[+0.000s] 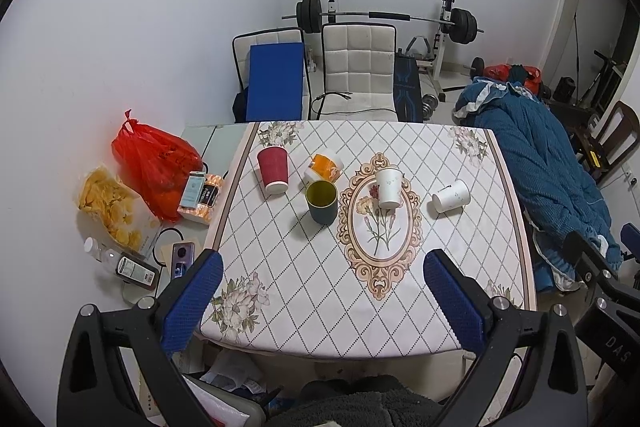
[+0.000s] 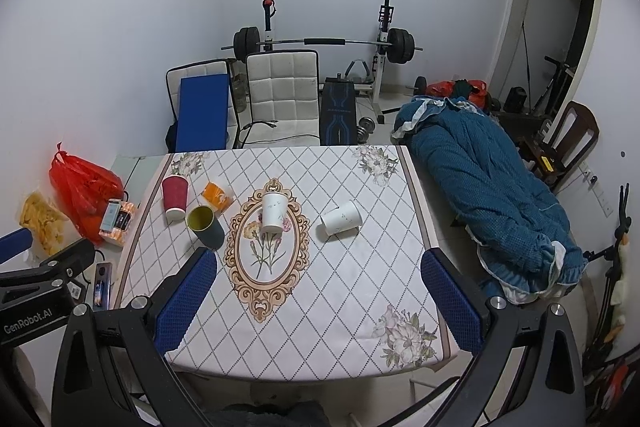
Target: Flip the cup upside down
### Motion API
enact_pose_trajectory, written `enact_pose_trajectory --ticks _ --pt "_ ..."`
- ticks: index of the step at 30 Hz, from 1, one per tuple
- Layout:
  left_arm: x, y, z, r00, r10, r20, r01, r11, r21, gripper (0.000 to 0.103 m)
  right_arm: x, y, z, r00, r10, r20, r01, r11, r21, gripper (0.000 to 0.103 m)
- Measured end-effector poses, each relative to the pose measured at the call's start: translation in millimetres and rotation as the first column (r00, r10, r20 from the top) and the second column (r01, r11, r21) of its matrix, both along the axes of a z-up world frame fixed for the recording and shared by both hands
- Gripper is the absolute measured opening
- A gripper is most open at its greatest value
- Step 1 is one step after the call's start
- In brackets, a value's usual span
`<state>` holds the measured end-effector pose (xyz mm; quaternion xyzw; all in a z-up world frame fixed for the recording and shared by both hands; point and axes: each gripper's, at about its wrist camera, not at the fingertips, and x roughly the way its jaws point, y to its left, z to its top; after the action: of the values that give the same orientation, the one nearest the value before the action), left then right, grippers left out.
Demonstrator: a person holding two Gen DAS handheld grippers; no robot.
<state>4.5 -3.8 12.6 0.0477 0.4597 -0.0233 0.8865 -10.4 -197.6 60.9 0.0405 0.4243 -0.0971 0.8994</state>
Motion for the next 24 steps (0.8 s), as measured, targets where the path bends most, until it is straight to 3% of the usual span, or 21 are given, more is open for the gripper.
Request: enact_pose_trajectory --ticks 24 --pt "2.9 -4.9 2.4 1.0 0.0 0.003 0.0 1.0 0.003 0.103 6.4 -7.0 0.2 1.0 -0.013 0.003 0.013 1.0 0.028 0.103"
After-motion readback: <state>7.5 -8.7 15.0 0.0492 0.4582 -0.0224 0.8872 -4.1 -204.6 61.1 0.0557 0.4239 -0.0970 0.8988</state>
